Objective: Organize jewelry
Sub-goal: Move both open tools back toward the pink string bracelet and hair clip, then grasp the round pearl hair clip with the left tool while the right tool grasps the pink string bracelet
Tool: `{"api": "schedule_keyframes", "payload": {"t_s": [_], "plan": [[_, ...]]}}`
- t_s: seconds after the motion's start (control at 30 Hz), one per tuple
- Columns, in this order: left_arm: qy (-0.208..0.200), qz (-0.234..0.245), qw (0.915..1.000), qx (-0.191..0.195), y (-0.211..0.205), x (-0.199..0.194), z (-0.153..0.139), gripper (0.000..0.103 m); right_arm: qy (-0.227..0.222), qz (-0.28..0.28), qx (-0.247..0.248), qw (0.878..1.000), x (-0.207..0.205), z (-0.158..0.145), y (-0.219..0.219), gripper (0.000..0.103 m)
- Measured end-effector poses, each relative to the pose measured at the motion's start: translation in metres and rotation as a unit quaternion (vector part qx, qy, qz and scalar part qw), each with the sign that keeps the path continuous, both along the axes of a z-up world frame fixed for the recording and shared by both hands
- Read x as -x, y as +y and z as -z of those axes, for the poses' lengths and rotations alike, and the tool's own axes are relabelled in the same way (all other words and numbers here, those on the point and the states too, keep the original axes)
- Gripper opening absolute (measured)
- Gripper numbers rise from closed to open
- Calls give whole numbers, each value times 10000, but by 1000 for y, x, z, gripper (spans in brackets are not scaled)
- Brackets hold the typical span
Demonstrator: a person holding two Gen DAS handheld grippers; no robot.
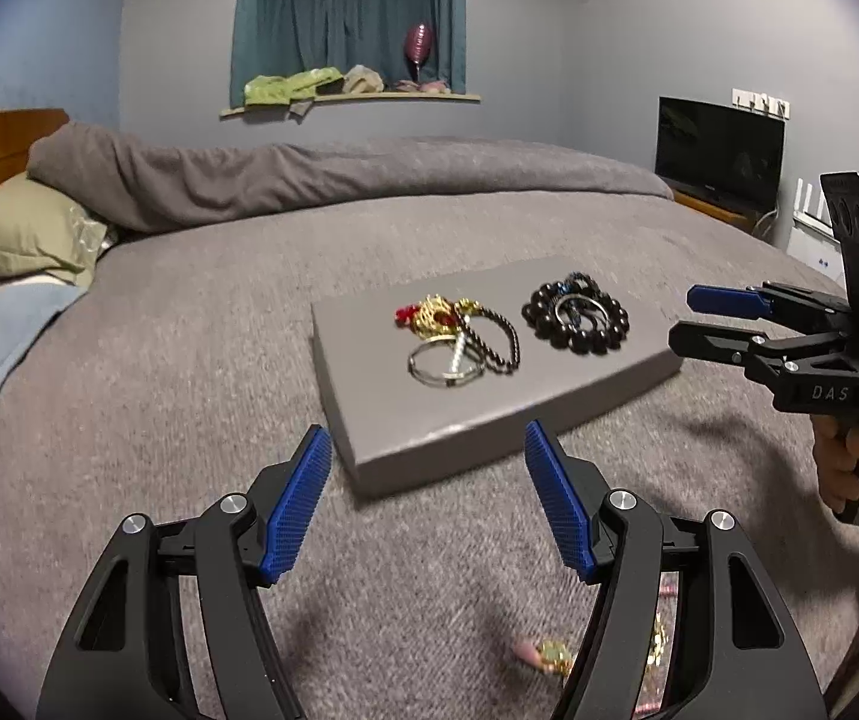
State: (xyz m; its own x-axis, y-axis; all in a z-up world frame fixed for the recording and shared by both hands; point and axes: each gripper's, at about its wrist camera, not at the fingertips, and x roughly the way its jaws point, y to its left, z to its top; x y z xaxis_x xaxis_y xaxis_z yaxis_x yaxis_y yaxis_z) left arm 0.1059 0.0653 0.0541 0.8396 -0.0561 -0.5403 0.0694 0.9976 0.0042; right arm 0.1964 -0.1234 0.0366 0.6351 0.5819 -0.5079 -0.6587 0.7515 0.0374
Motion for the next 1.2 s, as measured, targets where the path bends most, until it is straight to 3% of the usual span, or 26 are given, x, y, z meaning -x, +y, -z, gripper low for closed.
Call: {"api": "schedule_keyframes", "payload": {"t_s": [0.13, 0.2, 0.67, 0.93, 1.03, 1.2], "plan": [[73, 38, 9999, 116, 4, 9, 5, 69, 34, -43, 89, 9999, 8, 6, -3, 66], [105, 45, 9999, 71, 5, 15, 9, 76, 80, -57, 117, 9999, 12, 9, -6, 67], [434, 493, 9977, 136, 6, 46, 30, 76, 610, -275, 95, 9977, 42, 36, -11, 67], [520, 580, 9969, 57, 5, 52, 35, 76, 804, -821, 149, 9933, 72, 47, 10, 66], [528, 580, 9968, 160, 8, 52, 34, 76, 782, -1070, 321, 9907, 84, 51, 22, 60], [533, 1020, 9932, 158, -10, 55, 34, 76, 744, -1192, 570, 9884, 89, 57, 30, 59]]}}
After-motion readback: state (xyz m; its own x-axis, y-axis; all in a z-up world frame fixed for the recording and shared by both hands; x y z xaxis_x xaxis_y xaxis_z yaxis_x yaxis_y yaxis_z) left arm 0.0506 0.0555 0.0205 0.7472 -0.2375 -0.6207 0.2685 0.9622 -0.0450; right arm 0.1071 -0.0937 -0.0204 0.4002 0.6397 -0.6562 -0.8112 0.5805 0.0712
